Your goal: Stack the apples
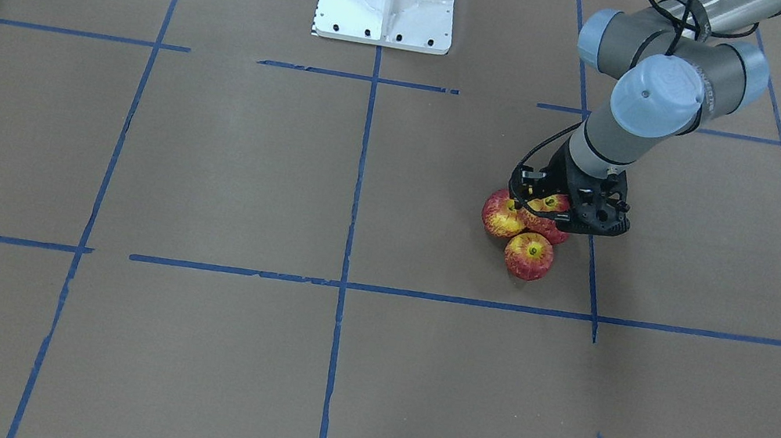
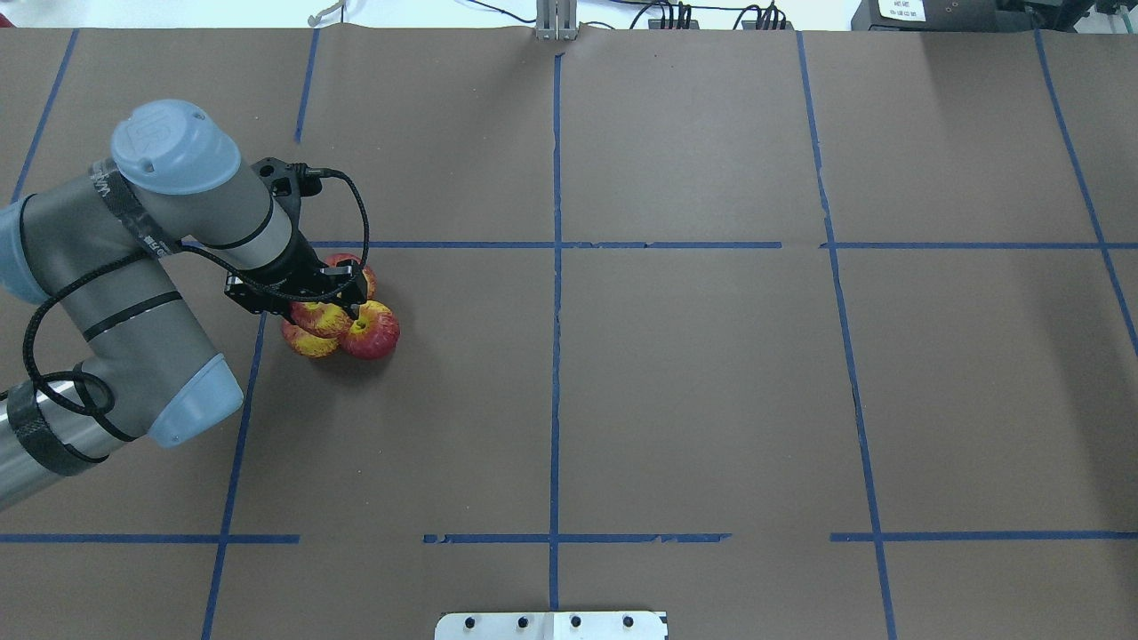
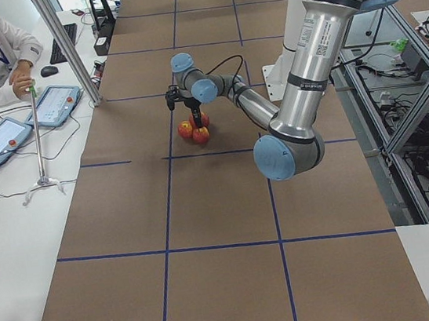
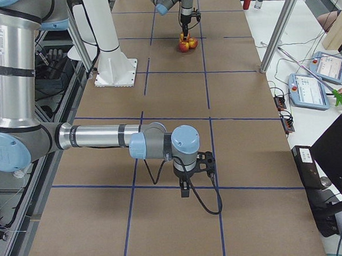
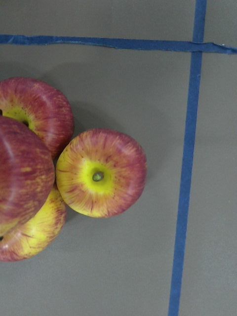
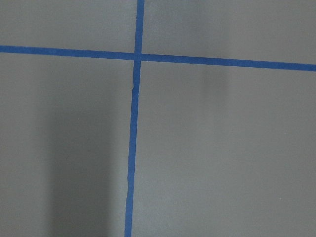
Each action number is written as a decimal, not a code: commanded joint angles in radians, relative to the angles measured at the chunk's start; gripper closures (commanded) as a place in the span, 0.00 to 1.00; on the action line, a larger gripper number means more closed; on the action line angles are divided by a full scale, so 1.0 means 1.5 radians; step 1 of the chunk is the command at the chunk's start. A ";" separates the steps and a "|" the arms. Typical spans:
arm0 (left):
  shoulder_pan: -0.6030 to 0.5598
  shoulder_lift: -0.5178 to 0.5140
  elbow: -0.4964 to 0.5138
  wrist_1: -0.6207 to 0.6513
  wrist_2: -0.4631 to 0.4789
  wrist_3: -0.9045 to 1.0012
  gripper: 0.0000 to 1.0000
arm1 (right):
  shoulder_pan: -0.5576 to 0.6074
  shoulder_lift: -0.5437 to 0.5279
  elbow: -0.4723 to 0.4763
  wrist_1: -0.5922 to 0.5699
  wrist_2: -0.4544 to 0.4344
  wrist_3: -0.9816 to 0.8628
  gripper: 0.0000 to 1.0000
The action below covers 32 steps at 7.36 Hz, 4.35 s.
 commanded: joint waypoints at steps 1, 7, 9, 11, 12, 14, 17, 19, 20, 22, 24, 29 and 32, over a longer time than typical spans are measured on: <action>0.000 -0.002 -0.001 0.000 0.000 0.000 1.00 | 0.000 0.000 0.000 0.000 0.000 0.000 0.00; 0.000 -0.001 -0.001 -0.001 0.014 0.000 0.00 | 0.000 0.000 0.000 0.000 0.000 0.000 0.00; -0.010 0.008 -0.024 0.004 0.013 -0.001 0.00 | 0.000 0.000 0.000 0.000 0.000 0.000 0.00; -0.022 0.040 -0.093 0.017 0.011 0.003 0.00 | 0.000 0.000 0.000 0.000 0.000 0.000 0.00; -0.041 0.041 -0.114 0.044 0.010 0.005 0.00 | 0.000 0.000 0.000 0.000 0.000 0.000 0.00; -0.115 0.041 -0.177 0.095 0.006 0.013 0.00 | 0.000 0.000 0.000 0.000 0.000 0.000 0.00; -0.178 0.140 -0.217 0.095 -0.017 0.159 0.00 | 0.000 0.000 0.000 0.000 0.000 0.000 0.00; -0.302 0.254 -0.223 0.093 -0.060 0.392 0.00 | 0.000 0.000 0.000 0.000 0.000 0.000 0.00; -0.364 0.302 -0.216 0.092 -0.064 0.520 0.00 | 0.000 0.000 0.000 0.000 0.000 0.000 0.00; -0.502 0.354 -0.142 0.092 -0.104 0.738 0.00 | 0.000 0.000 0.000 0.000 0.000 0.000 0.00; -0.602 0.351 -0.034 0.096 -0.131 0.853 0.00 | 0.000 0.000 0.000 0.000 0.000 0.000 0.00; -0.643 0.336 0.017 0.156 -0.138 0.848 0.00 | 0.000 0.000 0.000 0.000 0.000 0.000 0.00; -0.642 0.344 0.007 0.157 -0.137 0.847 0.00 | 0.000 0.000 0.000 0.000 0.000 0.000 0.00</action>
